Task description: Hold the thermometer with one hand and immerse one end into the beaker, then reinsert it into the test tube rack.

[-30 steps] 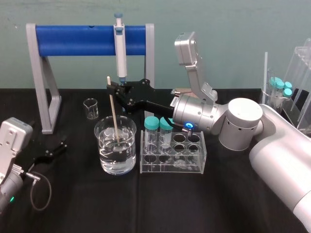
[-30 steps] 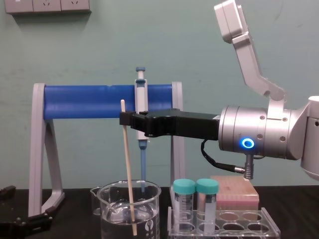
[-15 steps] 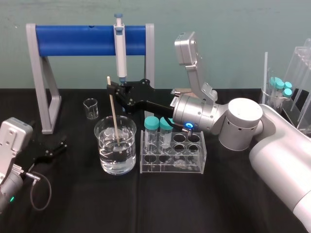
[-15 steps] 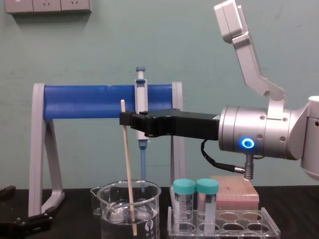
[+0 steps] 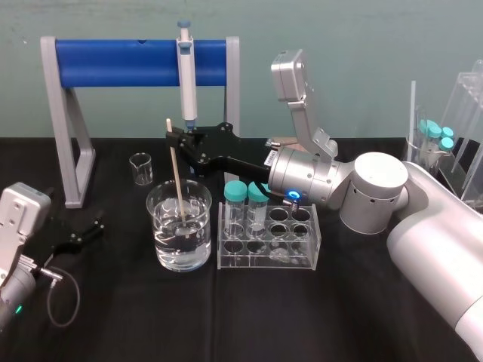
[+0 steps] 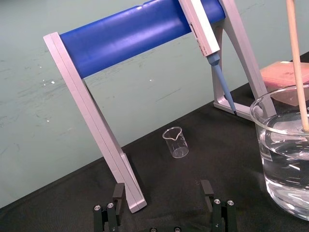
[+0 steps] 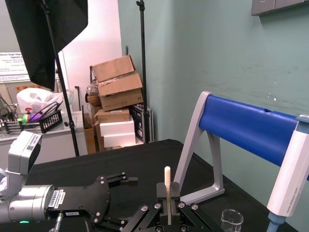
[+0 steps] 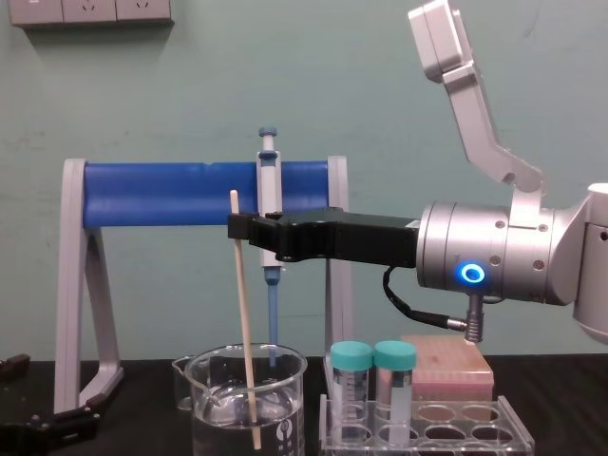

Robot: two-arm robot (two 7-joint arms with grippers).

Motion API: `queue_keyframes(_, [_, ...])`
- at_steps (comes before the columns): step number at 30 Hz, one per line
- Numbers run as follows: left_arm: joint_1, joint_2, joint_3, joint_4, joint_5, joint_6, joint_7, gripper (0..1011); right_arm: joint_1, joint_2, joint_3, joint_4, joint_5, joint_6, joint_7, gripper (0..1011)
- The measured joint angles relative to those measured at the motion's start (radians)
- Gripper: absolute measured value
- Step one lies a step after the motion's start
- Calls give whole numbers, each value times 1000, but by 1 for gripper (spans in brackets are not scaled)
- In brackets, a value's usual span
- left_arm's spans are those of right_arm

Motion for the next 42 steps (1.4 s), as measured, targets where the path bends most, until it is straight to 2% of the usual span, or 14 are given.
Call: queue_keyframes(42, [0, 0, 0, 0, 0, 0, 0, 1004, 0, 0, 0, 0, 0, 0, 0, 38])
